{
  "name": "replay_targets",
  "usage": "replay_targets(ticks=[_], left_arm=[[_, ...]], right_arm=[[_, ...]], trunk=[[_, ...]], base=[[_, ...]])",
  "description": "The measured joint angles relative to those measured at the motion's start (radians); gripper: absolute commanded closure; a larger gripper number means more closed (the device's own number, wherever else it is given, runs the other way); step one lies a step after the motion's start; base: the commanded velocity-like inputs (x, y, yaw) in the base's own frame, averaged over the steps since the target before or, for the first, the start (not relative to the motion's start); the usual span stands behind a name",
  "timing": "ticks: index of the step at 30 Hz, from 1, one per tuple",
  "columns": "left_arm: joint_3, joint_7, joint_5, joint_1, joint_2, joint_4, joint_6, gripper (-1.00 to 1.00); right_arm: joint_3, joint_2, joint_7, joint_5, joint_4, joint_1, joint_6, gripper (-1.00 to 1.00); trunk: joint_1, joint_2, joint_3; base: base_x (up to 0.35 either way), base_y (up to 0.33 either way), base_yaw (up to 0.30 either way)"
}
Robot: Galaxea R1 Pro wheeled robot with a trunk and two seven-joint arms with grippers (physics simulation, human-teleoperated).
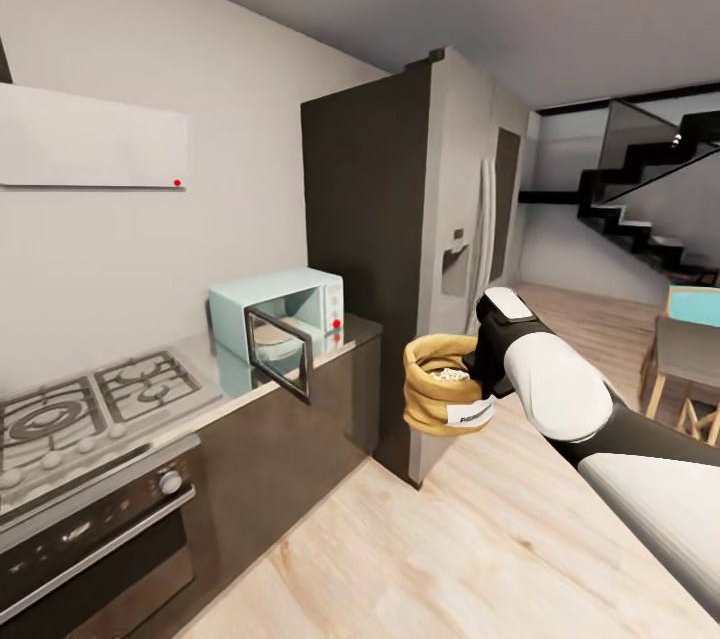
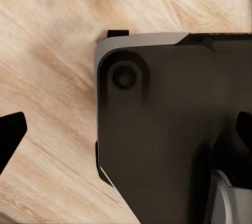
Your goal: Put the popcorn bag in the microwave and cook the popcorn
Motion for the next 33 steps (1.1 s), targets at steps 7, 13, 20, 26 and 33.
replay_targets(ticks=[7, 13, 20, 26, 33], left_arm=[[0.0, 0.0, 0.0, 0.0, 0.0, 0.0, 0.0, -1.0], [0.0, 0.0, 0.0, 0.0, 0.0, 0.0, 0.0, -1.0], [0.0, 0.0, 0.0, 0.0, 0.0, 0.0, 0.0, -1.0], [0.0, 0.0, 0.0, 0.0, 0.0, 0.0, 0.0, -1.0], [0.0, 0.0, 0.0, 0.0, 0.0, 0.0, 0.0, -1.0]], right_arm=[[0.001, 0.0, 0.0, 0.0, 0.0, 0.0, 0.001, 1.0], [0.0, 0.0, 0.0, -0.001, 0.0, 0.0, 0.001, 1.0], [0.001, 0.0, 0.001, -0.001, 0.0, 0.0, 0.001, 1.0], [0.0, 0.0, 0.001, -0.001, 0.0, 0.0, 0.001, 1.0], [0.0, 0.0, 0.003, -0.001, 0.0, 0.0, 0.001, 1.0]], trunk=[[0.0, 0.0, 0.0], [0.0, 0.0, 0.0], [0.0, 0.0, 0.0], [0.0, 0.0, 0.0], [0.0, 0.0, 0.0]], base=[[0.156, -0.253, 0.252], [0.154, -0.257, 0.253], [0.145, -0.257, 0.253], [0.13, -0.257, 0.253], [0.12, -0.247, 0.253]])
